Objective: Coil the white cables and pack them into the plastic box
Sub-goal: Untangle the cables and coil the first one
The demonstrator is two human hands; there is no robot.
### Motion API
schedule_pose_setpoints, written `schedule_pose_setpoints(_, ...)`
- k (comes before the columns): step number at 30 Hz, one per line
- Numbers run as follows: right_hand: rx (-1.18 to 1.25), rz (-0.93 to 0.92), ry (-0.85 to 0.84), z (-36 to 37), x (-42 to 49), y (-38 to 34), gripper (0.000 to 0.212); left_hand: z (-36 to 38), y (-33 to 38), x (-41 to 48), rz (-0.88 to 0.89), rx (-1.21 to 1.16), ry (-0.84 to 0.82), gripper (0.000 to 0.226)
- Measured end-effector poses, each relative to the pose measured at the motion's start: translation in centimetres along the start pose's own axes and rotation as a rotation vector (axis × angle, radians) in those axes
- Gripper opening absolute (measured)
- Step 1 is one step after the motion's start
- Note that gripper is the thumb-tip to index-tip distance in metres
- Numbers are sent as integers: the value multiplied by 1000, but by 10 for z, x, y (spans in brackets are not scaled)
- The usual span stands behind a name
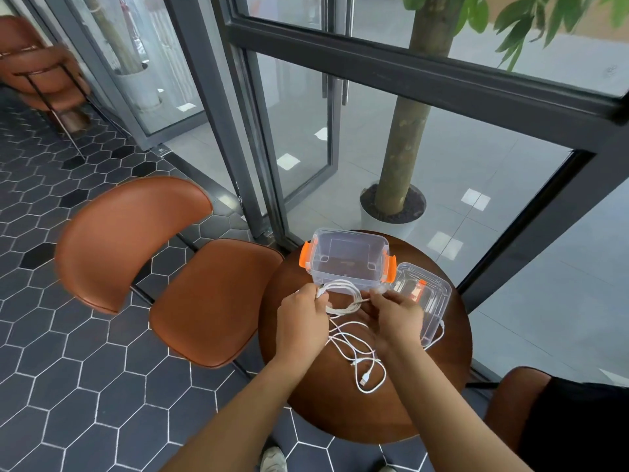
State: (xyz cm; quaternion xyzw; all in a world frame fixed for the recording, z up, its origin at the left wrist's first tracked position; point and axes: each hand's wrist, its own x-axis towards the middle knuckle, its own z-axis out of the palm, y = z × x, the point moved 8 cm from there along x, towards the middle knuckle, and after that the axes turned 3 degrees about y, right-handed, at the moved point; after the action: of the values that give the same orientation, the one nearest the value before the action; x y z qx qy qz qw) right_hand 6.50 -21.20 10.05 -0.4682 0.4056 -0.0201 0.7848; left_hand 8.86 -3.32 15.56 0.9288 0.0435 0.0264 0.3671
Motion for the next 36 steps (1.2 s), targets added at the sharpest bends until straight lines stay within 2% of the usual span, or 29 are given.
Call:
schedule_pose_setpoints(3,-146,128,-145,8,16,9,6,6,-7,0,-49,-227,-104,22)
schedule_pose_setpoints(6,-237,182,-324,13,21,16,21,12,-8,1,-104,-376,-249,17)
schedule_pose_setpoints(10,-314,231,-556,17,7,26,22,10,-7,3,-120,-345,-319,23)
schedule_pose_setpoints(13,-216,283,-703,22,-3,32,24,10,-9,4,-113,-262,-338,23)
schedule_pose_setpoints(15,-150,306,-742,25,-8,34,22,12,-14,5,-98,-183,-350,24)
schedule_pose_setpoints(20,-9,319,-615,30,-16,46,22,10,-17,5,21,93,-270,24)
schedule_pose_setpoints(23,15,281,-565,28,-23,53,14,9,-5,-2,156,375,-238,16)
schedule_pose_setpoints(24,8,253,-561,27,-25,53,17,9,-1,-5,188,441,-231,14)
schedule_pose_setpoints(27,-108,88,-544,26,-26,45,29,12,4,-11,234,583,-263,34)
schedule_pose_setpoints(29,-202,-41,-511,24,-24,37,35,14,4,-13,250,629,-282,40)
schedule_pose_setpoints(34,-216,-192,-345,22,-18,29,24,21,5,-16,361,680,-358,61)
schedule_pose_setpoints(36,-272,-257,-290,22,-19,24,21,22,6,-19,386,592,-395,65)
